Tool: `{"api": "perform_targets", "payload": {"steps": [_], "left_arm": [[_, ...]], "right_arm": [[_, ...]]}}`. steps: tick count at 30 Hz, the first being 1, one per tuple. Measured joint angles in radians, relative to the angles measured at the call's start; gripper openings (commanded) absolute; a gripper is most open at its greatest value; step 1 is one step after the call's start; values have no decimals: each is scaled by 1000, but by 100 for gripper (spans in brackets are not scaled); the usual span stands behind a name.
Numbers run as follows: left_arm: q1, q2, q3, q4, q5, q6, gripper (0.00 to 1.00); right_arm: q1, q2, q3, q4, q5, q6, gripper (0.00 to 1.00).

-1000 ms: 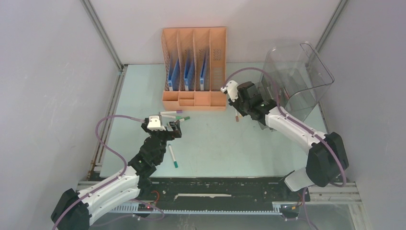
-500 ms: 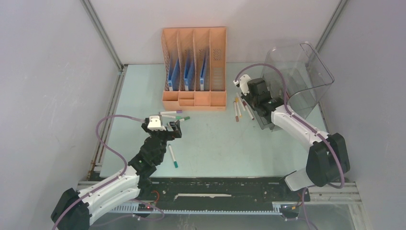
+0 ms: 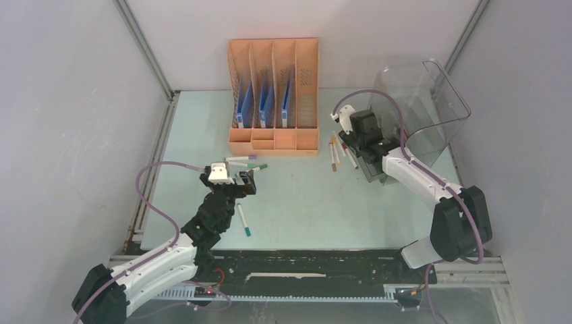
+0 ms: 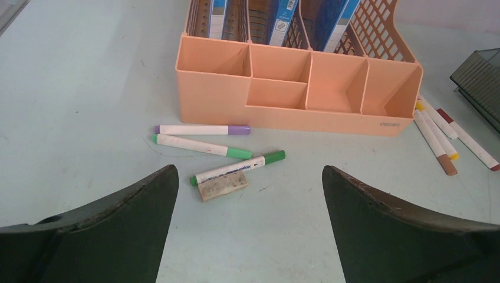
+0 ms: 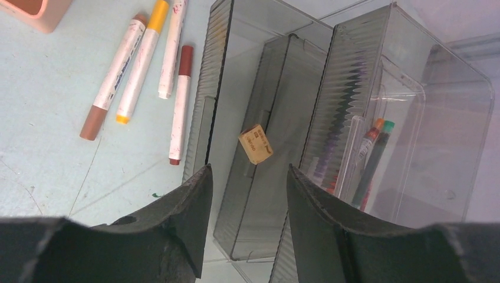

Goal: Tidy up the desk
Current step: Place the stationery in the drawer, then pick up the stationery from the center of the board.

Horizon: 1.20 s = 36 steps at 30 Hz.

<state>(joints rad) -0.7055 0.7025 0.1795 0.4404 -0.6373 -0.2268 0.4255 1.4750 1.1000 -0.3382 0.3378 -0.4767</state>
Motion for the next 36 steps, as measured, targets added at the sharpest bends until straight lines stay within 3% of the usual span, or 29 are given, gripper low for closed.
{"api": "perform_targets", "payload": {"steps": [27, 36], "left_arm": [[0, 3, 0, 0, 0, 0, 100], [10, 145, 80, -52, 4, -2, 100]], "right_arm": [[19, 0, 0, -27, -97, -34, 58], [33, 0, 0, -39, -105, -43, 58]]}}
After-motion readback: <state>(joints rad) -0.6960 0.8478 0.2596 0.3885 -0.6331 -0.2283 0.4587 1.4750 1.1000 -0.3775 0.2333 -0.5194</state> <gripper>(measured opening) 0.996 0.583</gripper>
